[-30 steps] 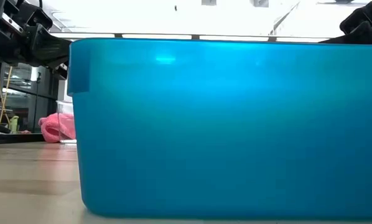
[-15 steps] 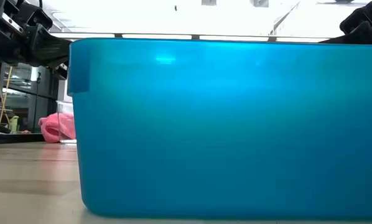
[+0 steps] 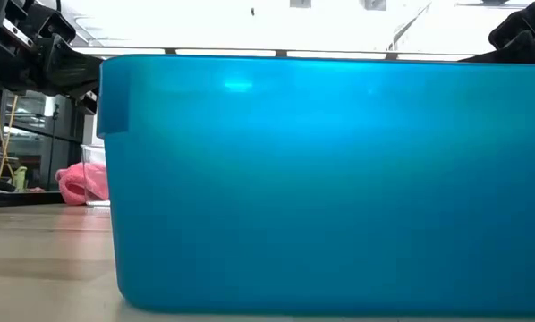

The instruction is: Sort microfiber towel by color & place in baskets

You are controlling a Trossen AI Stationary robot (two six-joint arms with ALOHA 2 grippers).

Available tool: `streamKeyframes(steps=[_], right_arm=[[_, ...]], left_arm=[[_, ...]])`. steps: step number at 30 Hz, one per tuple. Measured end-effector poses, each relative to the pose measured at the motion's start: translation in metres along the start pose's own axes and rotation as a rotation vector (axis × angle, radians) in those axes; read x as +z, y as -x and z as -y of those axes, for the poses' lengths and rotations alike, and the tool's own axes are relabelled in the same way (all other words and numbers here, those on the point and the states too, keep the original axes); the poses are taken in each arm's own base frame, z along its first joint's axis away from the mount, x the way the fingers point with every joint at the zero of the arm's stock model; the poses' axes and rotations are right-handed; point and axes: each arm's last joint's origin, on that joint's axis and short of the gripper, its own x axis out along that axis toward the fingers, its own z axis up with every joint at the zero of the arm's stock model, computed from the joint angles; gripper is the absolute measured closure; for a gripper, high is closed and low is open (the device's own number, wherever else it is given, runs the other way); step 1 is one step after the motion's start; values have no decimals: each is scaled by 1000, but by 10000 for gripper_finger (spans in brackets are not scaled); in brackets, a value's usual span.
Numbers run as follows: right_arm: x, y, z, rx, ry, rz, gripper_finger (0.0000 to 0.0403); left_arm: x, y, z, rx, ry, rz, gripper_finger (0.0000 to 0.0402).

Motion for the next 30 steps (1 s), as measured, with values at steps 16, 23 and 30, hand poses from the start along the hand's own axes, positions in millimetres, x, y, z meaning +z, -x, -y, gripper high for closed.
streamKeyframes(steps=[16,23,30], right_arm=[[0,0,0,0,0,0,402],[0,0,0,0,0,0,402],[0,0,0,0,0,0,402]], left_arm=[[2,0,0,-4,12,22,401],[37,7,3,-48,311,398,402],[59,18,-4,245,431,681,402]])
